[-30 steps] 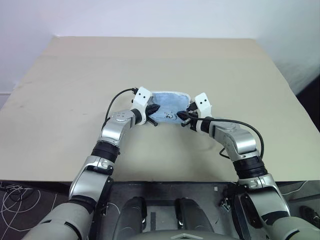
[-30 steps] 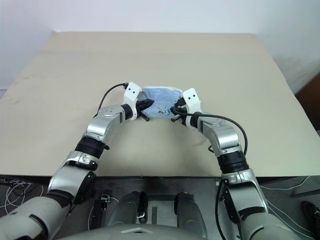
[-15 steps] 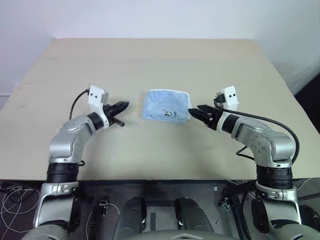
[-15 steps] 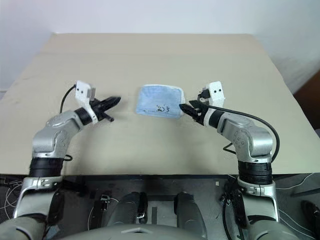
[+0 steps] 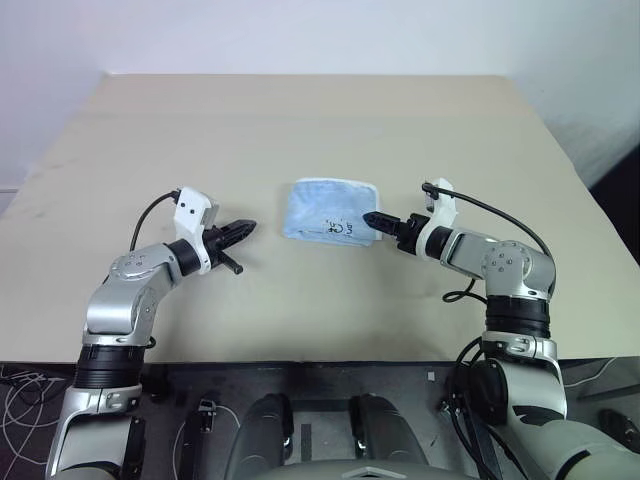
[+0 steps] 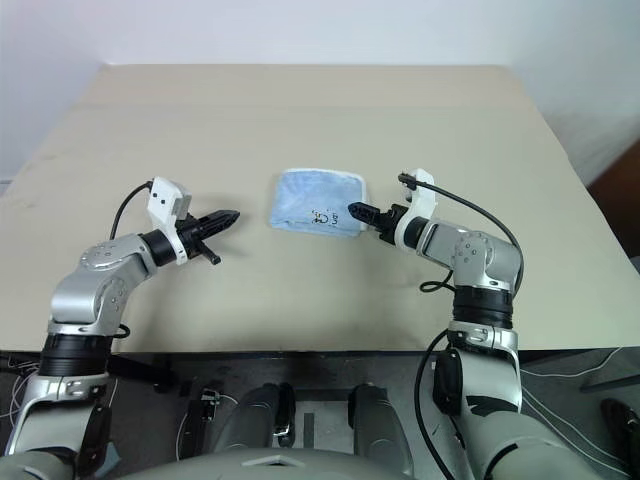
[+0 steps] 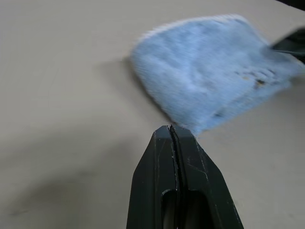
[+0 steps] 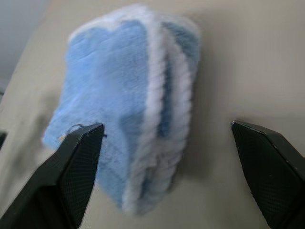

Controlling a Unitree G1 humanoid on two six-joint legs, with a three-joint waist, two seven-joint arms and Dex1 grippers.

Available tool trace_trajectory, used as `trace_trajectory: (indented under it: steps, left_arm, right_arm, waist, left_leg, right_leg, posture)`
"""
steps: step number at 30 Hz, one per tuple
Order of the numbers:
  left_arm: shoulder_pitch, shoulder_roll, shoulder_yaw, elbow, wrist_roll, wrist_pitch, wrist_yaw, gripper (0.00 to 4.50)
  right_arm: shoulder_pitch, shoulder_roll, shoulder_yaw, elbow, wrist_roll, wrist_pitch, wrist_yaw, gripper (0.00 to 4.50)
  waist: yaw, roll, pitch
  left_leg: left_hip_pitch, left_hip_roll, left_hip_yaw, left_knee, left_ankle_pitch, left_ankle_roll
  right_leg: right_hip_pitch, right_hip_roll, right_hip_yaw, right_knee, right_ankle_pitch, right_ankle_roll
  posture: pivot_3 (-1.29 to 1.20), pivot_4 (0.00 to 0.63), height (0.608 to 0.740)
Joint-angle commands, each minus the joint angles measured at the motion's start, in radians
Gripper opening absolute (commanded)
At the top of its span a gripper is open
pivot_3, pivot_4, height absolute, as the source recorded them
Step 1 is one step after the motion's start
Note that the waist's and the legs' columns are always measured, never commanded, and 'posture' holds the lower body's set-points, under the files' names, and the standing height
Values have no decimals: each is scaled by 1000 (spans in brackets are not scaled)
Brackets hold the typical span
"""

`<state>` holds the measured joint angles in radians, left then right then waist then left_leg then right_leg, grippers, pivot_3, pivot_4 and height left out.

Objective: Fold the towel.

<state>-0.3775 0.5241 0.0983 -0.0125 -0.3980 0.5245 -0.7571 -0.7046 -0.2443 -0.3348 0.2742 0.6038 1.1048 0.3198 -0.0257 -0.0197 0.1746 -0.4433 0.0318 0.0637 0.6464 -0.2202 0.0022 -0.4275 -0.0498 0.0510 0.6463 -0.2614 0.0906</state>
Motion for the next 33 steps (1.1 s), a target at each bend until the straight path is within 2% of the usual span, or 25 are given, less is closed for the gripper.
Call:
trace_trajectory:
  steps: [1, 6, 15, 18, 29, 30, 33]
  left_arm:
    - [5, 12, -4, -64, -29, 7, -30, 0]
    - [10, 10, -10, -70, -32, 14, -39, 0]
    - [23, -6, -30, -86, -38, 18, -27, 0]
    - [32, -16, -39, -101, -40, 24, -20, 0]
    - [22, -32, -55, -95, -35, 29, -20, 0]
    - [21, -31, -55, -94, -35, 29, -21, 0]
    - [21, -31, -55, -94, -34, 28, -21, 0]
  right_arm:
    - [-33, 15, -8, 55, 12, -10, 5, 4484]
    - [-67, 62, -2, 88, 31, 7, 9, 4484]
    - [-80, 93, 5, 65, 46, 40, 18, 4484]
    - [-76, 93, 4, 56, 50, 50, 15, 3861]
    - [-55, 98, -50, 12, 87, 55, -27, 197]
    - [-53, 99, -58, 6, 92, 55, -33, 60]
    - [-41, 91, -116, -37, 120, 39, -63, 60]
  waist:
    - [-9, 0, 0]
    - [-29, 0, 0]
    - [-43, 0, 0]
    - [-44, 0, 0]
    - [-43, 0, 0]
    - [-42, 0, 0]
    - [-42, 0, 0]
  left_leg:
    - [0, 0, 0, 0, 0, 0]
    - [1, 0, 0, 0, 0, 0]
    - [0, 0, -1, 0, 0, 0]
    - [0, 0, -1, -1, 0, 0]
    - [-1, 0, -1, -2, 0, -1]
    - [-1, 0, -1, -2, 0, -1]
    - [-1, 0, -1, -4, -1, -2]
  right_leg:
    - [0, 0, 0, 0, 0, 0]
    - [1, -1, 0, 1, 0, -4]
    - [0, 0, 0, 0, 1, -1]
    - [0, -1, 0, 0, 1, -1]
    - [-1, -3, 0, -1, 0, -4]
    - [-1, -3, 0, -1, 0, -4]
    - [-1, -4, 0, -1, 0, -4]
  posture:
    - [0, 150, 740]
    - [0, 150, 740]
    - [0, 150, 740]
    - [0, 150, 740]
    - [0, 150, 740]
    - [0, 150, 740]
    - [0, 150, 740]
